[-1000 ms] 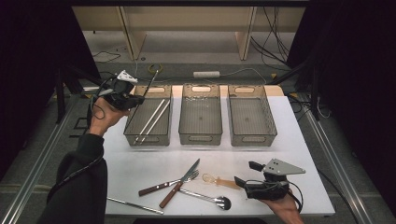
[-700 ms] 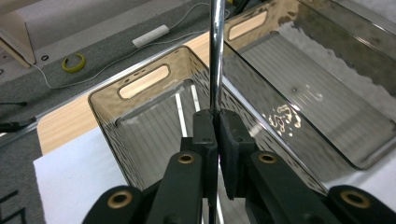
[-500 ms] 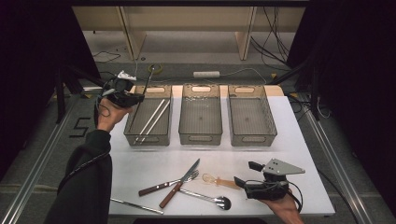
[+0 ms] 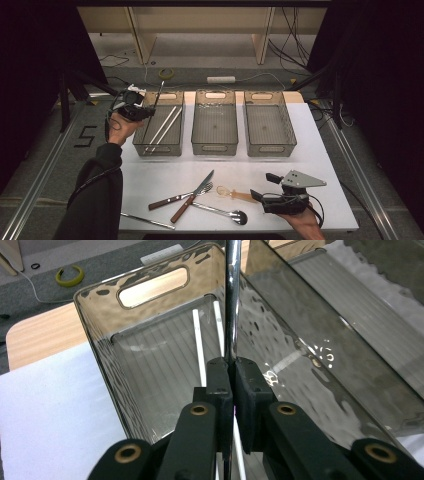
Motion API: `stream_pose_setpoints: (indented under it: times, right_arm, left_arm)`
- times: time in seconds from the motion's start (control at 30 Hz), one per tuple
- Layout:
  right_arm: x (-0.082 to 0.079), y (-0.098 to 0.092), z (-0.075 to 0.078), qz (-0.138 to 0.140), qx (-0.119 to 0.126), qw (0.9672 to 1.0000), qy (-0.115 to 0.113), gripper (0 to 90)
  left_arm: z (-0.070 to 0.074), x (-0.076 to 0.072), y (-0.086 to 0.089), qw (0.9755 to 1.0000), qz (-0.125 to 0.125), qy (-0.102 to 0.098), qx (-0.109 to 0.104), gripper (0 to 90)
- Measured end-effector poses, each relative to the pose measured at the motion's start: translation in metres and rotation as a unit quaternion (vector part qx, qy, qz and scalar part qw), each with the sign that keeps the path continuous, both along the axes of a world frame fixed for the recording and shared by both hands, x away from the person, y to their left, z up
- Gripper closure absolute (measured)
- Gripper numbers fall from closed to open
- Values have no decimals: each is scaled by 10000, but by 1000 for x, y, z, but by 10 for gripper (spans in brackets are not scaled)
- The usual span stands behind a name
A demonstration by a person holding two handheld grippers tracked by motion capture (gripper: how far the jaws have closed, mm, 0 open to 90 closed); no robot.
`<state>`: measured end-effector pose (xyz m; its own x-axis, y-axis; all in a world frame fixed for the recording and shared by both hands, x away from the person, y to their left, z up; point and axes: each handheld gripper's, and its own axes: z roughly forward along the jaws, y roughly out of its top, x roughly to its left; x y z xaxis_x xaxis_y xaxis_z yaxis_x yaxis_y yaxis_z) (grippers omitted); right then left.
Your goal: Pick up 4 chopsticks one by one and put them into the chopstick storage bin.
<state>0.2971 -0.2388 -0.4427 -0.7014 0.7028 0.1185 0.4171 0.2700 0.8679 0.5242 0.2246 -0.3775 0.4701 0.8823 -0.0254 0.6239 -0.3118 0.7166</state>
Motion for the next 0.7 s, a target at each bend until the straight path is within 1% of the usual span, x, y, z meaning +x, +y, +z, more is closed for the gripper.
stream_pose_setpoints:
  times: [0.1,0.17,0.27,0.37,0.43,0.5,0.57,0.67,0.7]
  right_arm:
    - [0,0,0,-2,10,10000,3,216]
    - [0,0,0,-5,12,10000,7,216]
    - [0,0,0,-5,5,10000,6,216]
    - [0,0,0,-2,13,10000,4,215]
    - [0,0,0,-7,4,10000,11,216]
    - [0,0,0,3,-5,10000,12,216]
    - [0,0,0,6,-4,10000,6,216]
    - [1,0,-1,-6,9,10000,26,216]
    - [1,0,-1,2,-3,10000,20,216]
  left_arm:
    - [-3,1,-1,10000,6,40,13,848]
    - [-5,2,-1,10000,59,26,39,847]
    - [-9,3,-1,9999,113,47,24,845]
    - [-11,3,-1,9999,148,39,-65,843]
    - [-15,4,-1,9998,158,74,27,841]
    - [-17,4,-1,9998,179,83,43,840]
    - [-19,4,0,9998,201,94,15,837]
    - [-19,4,0,9998,175,85,99,829]
    - [-19,4,0,9998,175,85,99,815]
